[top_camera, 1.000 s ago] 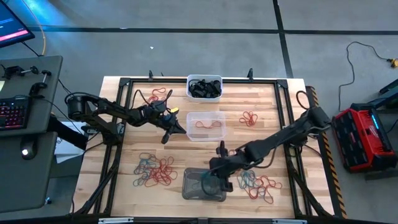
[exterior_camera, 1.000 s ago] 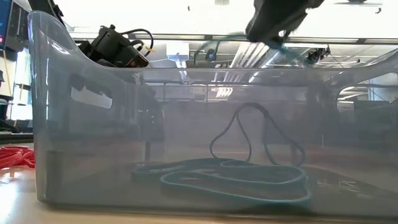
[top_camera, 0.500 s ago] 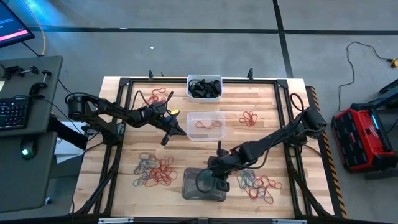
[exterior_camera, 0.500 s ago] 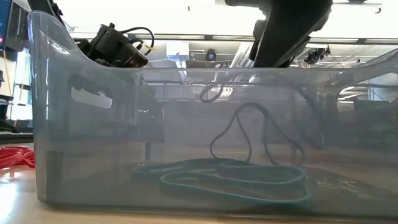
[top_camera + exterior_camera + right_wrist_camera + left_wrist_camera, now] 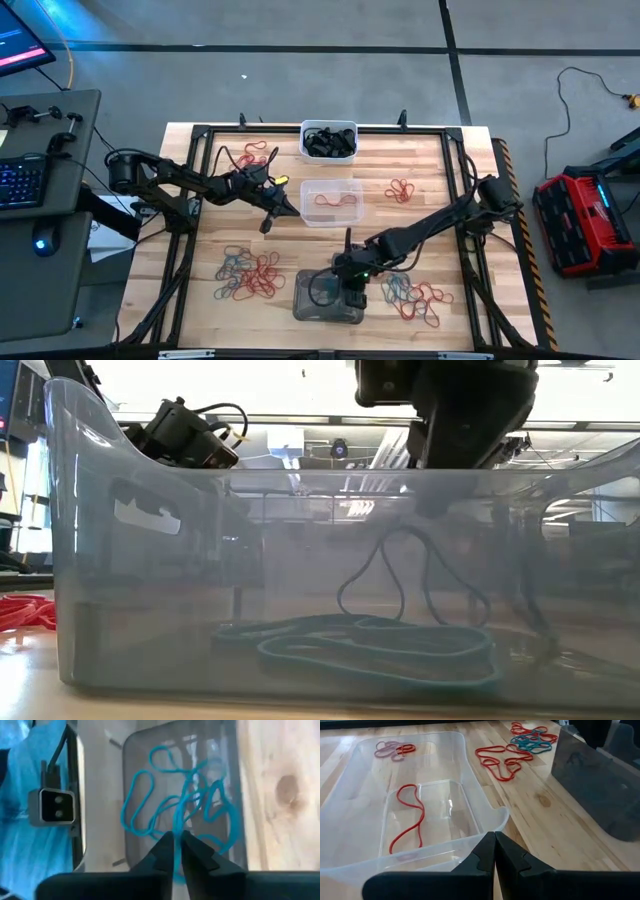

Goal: Sort rubber bands into baskets
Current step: Put the blue rubber band into the black bin

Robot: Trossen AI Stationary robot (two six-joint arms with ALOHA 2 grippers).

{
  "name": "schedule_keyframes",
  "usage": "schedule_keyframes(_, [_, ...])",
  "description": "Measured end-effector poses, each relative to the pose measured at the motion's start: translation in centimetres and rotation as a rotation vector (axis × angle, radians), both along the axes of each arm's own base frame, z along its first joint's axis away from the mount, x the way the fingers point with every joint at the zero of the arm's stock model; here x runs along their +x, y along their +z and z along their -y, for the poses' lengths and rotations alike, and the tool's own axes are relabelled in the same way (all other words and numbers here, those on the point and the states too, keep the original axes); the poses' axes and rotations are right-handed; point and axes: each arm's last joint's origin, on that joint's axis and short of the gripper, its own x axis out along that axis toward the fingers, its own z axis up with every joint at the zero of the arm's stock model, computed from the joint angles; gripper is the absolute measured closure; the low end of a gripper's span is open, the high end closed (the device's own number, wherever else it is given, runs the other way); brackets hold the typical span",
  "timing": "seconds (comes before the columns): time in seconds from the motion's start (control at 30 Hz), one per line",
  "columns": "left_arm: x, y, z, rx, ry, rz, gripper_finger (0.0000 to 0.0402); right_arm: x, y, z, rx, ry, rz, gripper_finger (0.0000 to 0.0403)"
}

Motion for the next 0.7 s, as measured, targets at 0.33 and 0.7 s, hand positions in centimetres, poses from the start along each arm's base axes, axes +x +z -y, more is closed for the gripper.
schedule_keyframes(0.33, [-0.2, 0.6, 0.3, -0.038, 0.009, -0.010, 0.0401, 0.3, 1.4, 0.3, 0.047, 0.075, -0.013, 0.0266])
schedule_keyframes(0.7, [-2.8, 4.3, 2.3, -0.003, -0.056, -0.028, 0.0402, -1.4, 5.3, 2.5, -0.267, 0.179, 0.125, 0.0396])
